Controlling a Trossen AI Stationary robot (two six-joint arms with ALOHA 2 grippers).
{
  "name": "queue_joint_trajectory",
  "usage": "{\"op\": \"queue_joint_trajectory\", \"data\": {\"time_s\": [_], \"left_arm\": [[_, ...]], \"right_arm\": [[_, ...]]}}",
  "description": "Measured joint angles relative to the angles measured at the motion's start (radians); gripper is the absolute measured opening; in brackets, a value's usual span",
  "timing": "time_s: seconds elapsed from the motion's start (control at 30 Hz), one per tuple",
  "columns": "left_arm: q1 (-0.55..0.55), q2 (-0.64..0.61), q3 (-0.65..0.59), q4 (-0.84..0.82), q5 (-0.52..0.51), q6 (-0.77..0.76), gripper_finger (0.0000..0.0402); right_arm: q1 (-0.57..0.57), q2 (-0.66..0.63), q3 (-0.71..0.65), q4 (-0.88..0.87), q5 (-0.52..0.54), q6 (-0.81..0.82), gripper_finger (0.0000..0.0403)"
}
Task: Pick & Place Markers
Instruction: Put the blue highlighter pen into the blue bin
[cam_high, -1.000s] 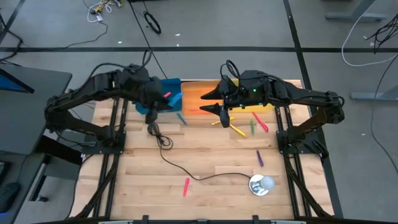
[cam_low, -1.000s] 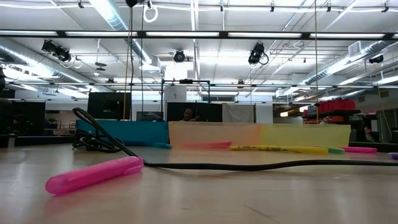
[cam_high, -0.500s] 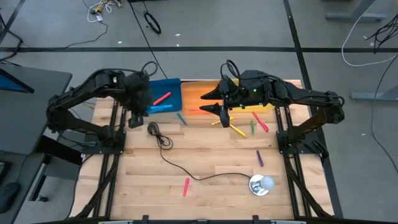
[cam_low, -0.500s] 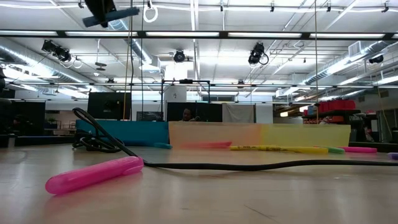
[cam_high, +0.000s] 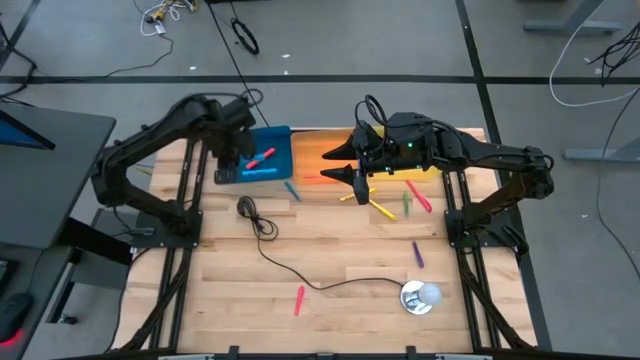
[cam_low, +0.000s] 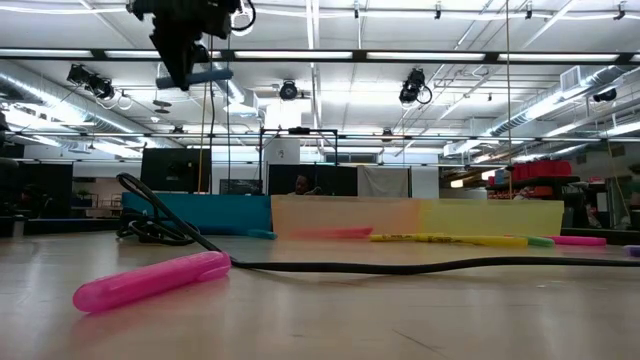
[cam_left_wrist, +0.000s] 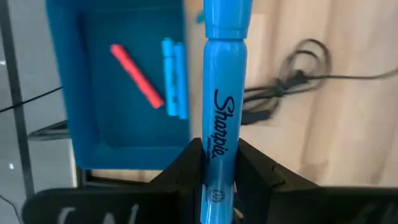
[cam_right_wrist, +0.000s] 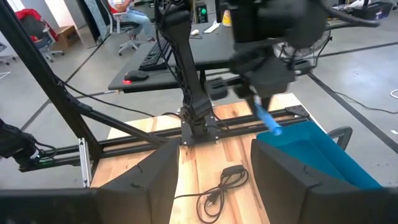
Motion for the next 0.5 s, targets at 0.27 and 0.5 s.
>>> {"op": "queue_joint_trajectory", "data": {"time_s": [0.27,0.5], "left_arm": [[0.161,0.089,0.000,0.040,-0.007,0.125,0.0069],[0.257,0.179,0.000,0.068,-0.010,0.167,0.0069]], "right_arm": [[0.000,0.000,0.000,0.000,0.000,-0.020,0.0201],[0.000,0.000,0.000,0.000,0.000,-0.024,0.0201]]}}
